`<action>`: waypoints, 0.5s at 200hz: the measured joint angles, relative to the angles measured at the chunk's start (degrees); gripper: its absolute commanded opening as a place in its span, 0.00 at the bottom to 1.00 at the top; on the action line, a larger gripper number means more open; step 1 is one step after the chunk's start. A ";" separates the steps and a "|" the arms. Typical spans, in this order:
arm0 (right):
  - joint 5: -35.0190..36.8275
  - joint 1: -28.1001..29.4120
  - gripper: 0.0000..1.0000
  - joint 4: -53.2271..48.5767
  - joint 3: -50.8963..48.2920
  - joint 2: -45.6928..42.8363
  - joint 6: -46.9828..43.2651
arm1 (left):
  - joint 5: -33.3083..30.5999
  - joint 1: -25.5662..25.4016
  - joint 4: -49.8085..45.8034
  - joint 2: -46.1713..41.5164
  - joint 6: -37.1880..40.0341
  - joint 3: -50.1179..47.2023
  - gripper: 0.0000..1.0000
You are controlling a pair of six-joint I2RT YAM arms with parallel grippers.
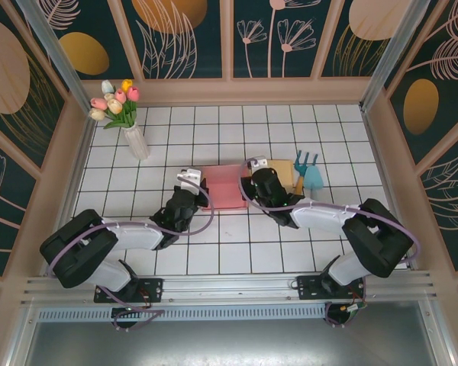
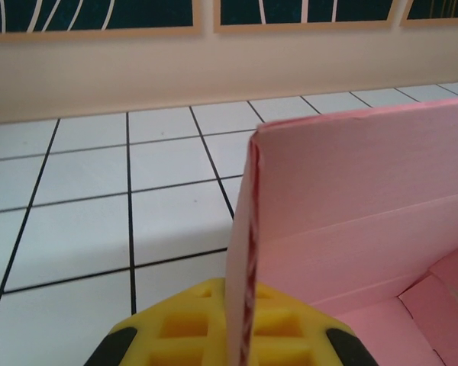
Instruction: Fold the paper box
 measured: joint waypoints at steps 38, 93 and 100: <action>1.77 0.61 0.09 2.05 -3.37 0.00 -0.22 | -2.73 -2.38 2.75 2.97 -4.13 -0.39 0.00; 4.81 3.78 0.08 9.90 -9.79 -1.95 -0.09 | -3.65 -4.57 13.55 5.53 -12.87 -6.05 0.00; 5.07 4.17 0.08 10.64 -10.49 -2.25 -0.02 | -3.56 -4.87 14.58 5.68 -13.75 -6.56 0.00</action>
